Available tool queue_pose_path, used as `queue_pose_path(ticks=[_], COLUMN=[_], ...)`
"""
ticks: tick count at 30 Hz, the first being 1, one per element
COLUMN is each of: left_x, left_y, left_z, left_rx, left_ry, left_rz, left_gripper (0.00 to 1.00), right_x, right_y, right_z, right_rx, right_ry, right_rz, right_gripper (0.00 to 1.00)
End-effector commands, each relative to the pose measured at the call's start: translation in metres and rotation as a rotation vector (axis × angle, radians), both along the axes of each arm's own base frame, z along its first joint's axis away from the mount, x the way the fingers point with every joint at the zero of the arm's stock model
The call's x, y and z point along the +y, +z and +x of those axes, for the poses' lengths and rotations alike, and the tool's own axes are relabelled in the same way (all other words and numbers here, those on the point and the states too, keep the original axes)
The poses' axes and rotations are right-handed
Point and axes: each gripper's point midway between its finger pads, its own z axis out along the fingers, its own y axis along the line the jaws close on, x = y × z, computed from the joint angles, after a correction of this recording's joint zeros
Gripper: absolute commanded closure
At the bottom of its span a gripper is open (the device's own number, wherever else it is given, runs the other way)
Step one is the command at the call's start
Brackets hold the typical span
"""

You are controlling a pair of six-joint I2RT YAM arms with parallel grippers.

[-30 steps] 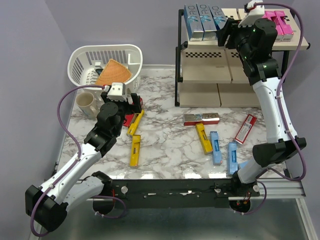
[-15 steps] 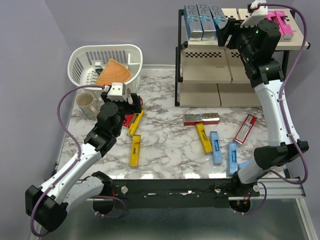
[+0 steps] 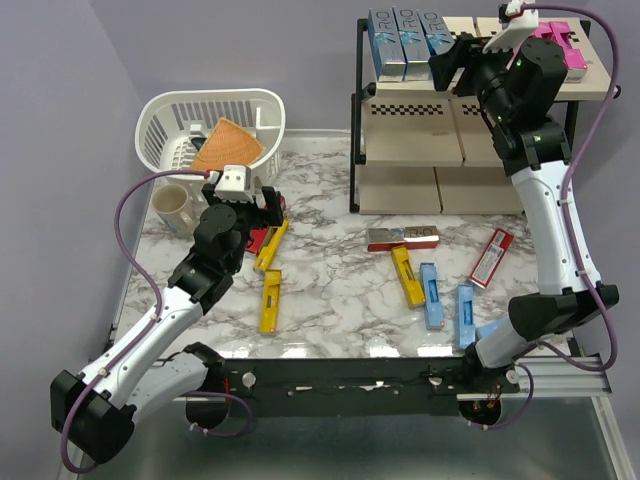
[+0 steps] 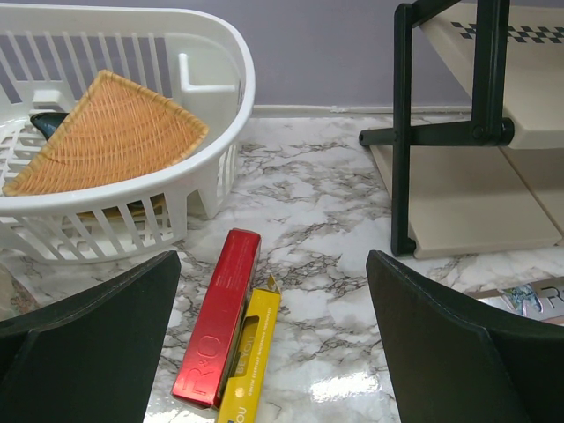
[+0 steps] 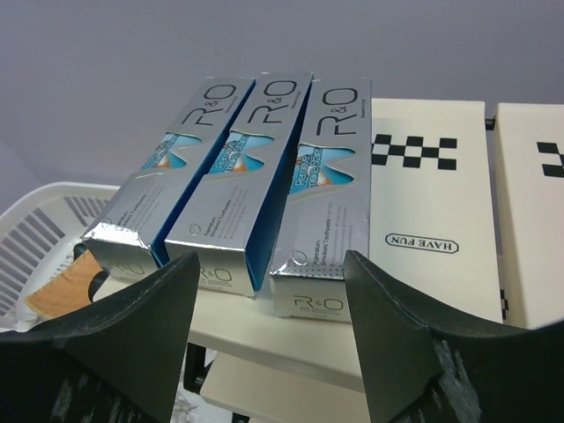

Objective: Place and organize the toothpastes onto the shelf
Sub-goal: Place the toothpaste on the shelf, then adjust the toothpaste on the shelf.

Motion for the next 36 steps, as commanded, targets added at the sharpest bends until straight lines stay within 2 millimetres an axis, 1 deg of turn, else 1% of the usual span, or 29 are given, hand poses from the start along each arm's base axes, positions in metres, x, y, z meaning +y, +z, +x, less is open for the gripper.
queue_pose_path(ticks=[1, 3, 7, 10, 11, 12, 13, 14, 15, 16, 17, 18, 20, 21, 22, 23, 24, 25, 26, 27, 28, 29, 30, 31, 32, 33, 34, 35, 36], left_x=[-0.004, -0.005, -0.008, -0.009, -0.01, -0.011, -0.011, -0.01, -0.014, -0.013, -0.012, -0.018, -0.025, -0.034, -0.039, -0.043, -0.051, -0.055, -0.066, -0.068, -0.075, -0.085, -0.089, -0.096, -0.101, -0.109, -0.113, -0.121, -0.128], left_y=[0.021, 0.021, 0.024, 0.026, 0.028, 0.04, 0.046, 0.053, 0.071, 0.075, 0.083, 0.101, 0.12, 0.136, 0.144, 0.152, 0.164, 0.17, 0.162, 0.185, 0.191, 0.182, 0.199, 0.207, 0.211, 0.211, 0.216, 0.219, 0.22], left_z=[-0.002, -0.003, -0.003, -0.003, -0.002, -0.001, 0.002, 0.005, 0.014, 0.019, 0.026, 0.038, 0.05, 0.062, 0.068, 0.075, 0.088, 0.094, 0.11, 0.114, 0.119, 0.133, 0.136, 0.141, 0.145, 0.157, 0.162, 0.166, 0.176], left_rx=[-0.048, -0.047, -0.054, -0.063, -0.063, -0.081, -0.086, -0.09, -0.104, -0.087, -0.089, -0.106, -0.128, -0.146, -0.159, -0.169, -0.186, -0.2, -0.181, -0.221, -0.238, -0.223, -0.261, -0.295, -0.312, -0.322, -0.342, -0.352, -0.361], left_ry=[-0.028, -0.034, -0.051, -0.058, -0.06, -0.058, -0.055, -0.046, -0.038, -0.022, 0.0, 0.008, 0.01, -0.002, -0.009, -0.01, -0.012, -0.014, -0.022, -0.021, -0.034, -0.041, -0.053, -0.074, -0.083, -0.091, -0.095, -0.116, -0.123], left_rz=[-0.016, -0.016, -0.022, -0.024, -0.027, -0.039, -0.045, -0.046, -0.052, -0.041, -0.038, -0.033, -0.038, -0.045, -0.046, -0.05, -0.058, -0.059, -0.046, -0.071, -0.08, -0.081, -0.106, -0.124, -0.136, -0.142, -0.15, -0.152, -0.154], left_gripper=[0.01, 0.01, 0.01, 0.01, 0.01, 0.01, 0.01, 0.01, 0.01, 0.01, 0.01, 0.01, 0.01, 0.01, 0.01, 0.01, 0.01, 0.01, 0.01, 0.01, 0.01, 0.01, 0.01, 0.01, 0.01, 0.01, 0.01, 0.01, 0.01], right_x=[0.011, 0.011, 0.013, 0.008, 0.004, 0.001, -0.004, -0.006, -0.011, -0.015, -0.017, -0.02, -0.022, -0.02, -0.021, -0.019, -0.019, -0.017, -0.016, -0.017, -0.015, -0.017, -0.017, -0.015, -0.013, -0.013, -0.012, -0.009, -0.009], right_y=[0.004, 0.007, 0.016, 0.028, 0.03, 0.031, 0.03, 0.015, 0.023, 0.02, 0.018, 0.002, -0.011, -0.037, -0.035, -0.043, -0.05, -0.067, -0.075, -0.085, -0.106, -0.109, -0.116, -0.122, -0.134, -0.138, -0.143, -0.153, -0.154], right_z=[-0.001, -0.003, -0.016, -0.032, -0.043, -0.049, -0.055, -0.057, -0.078, -0.086, -0.093, -0.109, -0.125, -0.127, -0.147, -0.153, -0.16, -0.172, -0.177, -0.183, -0.185, -0.195, -0.199, -0.203, -0.209, -0.212, -0.216, -0.219, -0.225], right_rx=[0.006, -0.001, -0.02, -0.048, -0.061, -0.065, -0.071, -0.045, -0.076, -0.076, -0.086, -0.069, -0.067, -0.019, -0.041, -0.029, -0.021, -0.002, 0.011, 0.022, 0.058, 0.047, 0.054, 0.061, 0.071, 0.072, 0.081, 0.1, 0.087], right_ry=[0.062, 0.064, 0.091, 0.081, 0.072, 0.063, 0.043, 0.034, 0.025, 0.014, 0.006, 0.006, 0.015, 0.022, 0.039, 0.053, 0.062, 0.081, 0.088, 0.09, 0.098, 0.102, 0.103, 0.115, 0.132, 0.139, 0.149, 0.17, 0.178], right_rz=[0.014, 0.016, 0.016, 0.026, 0.027, 0.029, 0.033, 0.03, 0.038, 0.044, 0.061, 0.068, 0.096, 0.097, 0.111, 0.129, 0.136, 0.14, 0.155, 0.159, 0.159, 0.173, 0.178, 0.18, 0.18, 0.178, 0.177, 0.169, 0.165], right_gripper=[0.25, 0.25, 0.25, 0.23, 0.22, 0.2, 0.19, 0.18, 0.16, 0.14, 0.12, 0.08, 0.04, 0.01, 0.0, 0.0, 0.0, 0.0, 0.0, 0.0, 0.0, 0.0, 0.0, 0.0, 0.0, 0.0, 0.0, 0.0, 0.0])
